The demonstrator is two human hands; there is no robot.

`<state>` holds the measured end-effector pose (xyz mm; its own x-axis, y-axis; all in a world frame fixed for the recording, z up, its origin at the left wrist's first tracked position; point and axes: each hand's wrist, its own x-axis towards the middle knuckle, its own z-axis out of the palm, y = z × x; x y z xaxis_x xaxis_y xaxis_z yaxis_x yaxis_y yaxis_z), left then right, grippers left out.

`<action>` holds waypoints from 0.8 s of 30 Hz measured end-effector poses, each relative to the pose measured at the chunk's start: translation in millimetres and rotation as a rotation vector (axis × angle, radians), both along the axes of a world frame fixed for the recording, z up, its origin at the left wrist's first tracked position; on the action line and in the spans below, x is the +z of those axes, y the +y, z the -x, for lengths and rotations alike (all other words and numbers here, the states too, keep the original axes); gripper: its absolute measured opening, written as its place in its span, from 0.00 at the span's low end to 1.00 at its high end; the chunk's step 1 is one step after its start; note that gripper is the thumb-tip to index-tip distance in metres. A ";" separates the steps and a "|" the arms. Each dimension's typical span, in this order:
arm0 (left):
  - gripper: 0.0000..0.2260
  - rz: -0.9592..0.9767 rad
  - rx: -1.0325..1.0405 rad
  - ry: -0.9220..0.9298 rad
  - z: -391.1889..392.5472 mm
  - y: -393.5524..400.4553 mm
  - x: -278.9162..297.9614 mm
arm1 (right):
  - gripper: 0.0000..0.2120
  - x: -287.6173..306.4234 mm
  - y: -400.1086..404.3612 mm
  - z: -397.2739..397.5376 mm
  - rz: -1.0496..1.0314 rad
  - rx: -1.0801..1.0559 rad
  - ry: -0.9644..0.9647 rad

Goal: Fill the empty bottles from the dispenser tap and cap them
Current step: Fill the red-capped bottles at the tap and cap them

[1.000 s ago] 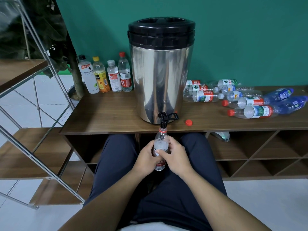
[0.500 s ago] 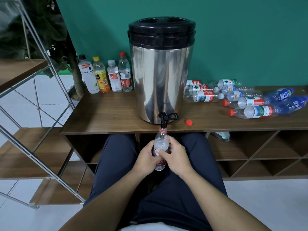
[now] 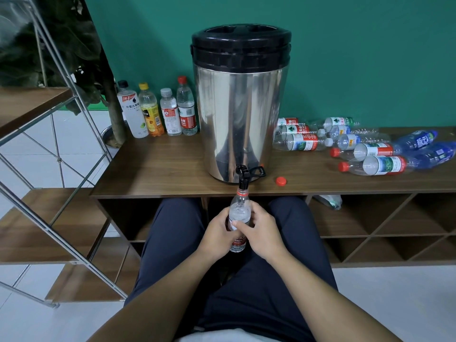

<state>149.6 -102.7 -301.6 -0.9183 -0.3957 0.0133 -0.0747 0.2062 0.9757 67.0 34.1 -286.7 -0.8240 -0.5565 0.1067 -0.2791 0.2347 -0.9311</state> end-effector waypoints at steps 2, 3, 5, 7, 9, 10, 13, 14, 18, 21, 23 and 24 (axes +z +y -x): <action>0.26 0.003 -0.001 0.002 -0.2 0.2 0.2 | 0.23 -0.2 0.1 0.2 0.001 -0.001 -0.006; 0.26 0.004 0.000 0.004 -0.1 0.1 0.1 | 0.23 -0.1 0.2 0.2 0.001 -0.001 -0.007; 0.26 0.005 0.002 0.006 -0.3 0.2 0.4 | 0.23 0.4 0.2 0.1 -0.002 0.000 -0.005; 0.26 0.005 0.002 0.010 -0.2 0.2 0.7 | 0.23 0.4 0.4 0.2 0.001 -0.001 -0.007; 0.26 0.006 0.001 0.009 -0.1 -0.1 0.2 | 0.22 0.4 0.6 0.0 0.001 -0.003 -0.009; 0.26 0.006 0.001 0.008 -0.3 -0.1 0.5 | 0.22 0.4 0.6 -0.1 -0.001 -0.003 -0.006; 0.26 0.010 0.003 0.003 -0.4 -0.4 0.4 | 0.23 0.7 0.9 -0.3 0.000 -0.002 -0.009; 0.26 0.010 0.003 0.003 -0.5 -0.2 0.8 | 0.23 1.0 0.7 -0.3 0.001 -0.003 -0.010; 0.26 0.021 0.003 0.006 -0.2 -0.3 0.4 | 0.24 1.2 0.5 -0.5 -0.001 -0.006 -0.008; 0.26 0.010 0.005 0.006 0.0 -0.1 0.6 | 0.24 1.2 0.4 -0.9 -0.001 -0.008 -0.016; 0.26 -0.005 0.002 0.011 -0.3 0.1 0.7 | 0.24 0.8 0.5 -0.8 0.002 -0.008 -0.013; 0.26 -0.009 0.001 0.012 -0.7 0.4 1.2 | 0.24 0.6 0.5 -0.8 0.005 -0.006 -0.014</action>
<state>150.3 -102.3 -300.4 -0.9176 -0.3971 0.0211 -0.0628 0.1970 0.9784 67.7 34.6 -286.1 -0.8287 -0.5510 0.0980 -0.2649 0.2319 -0.9360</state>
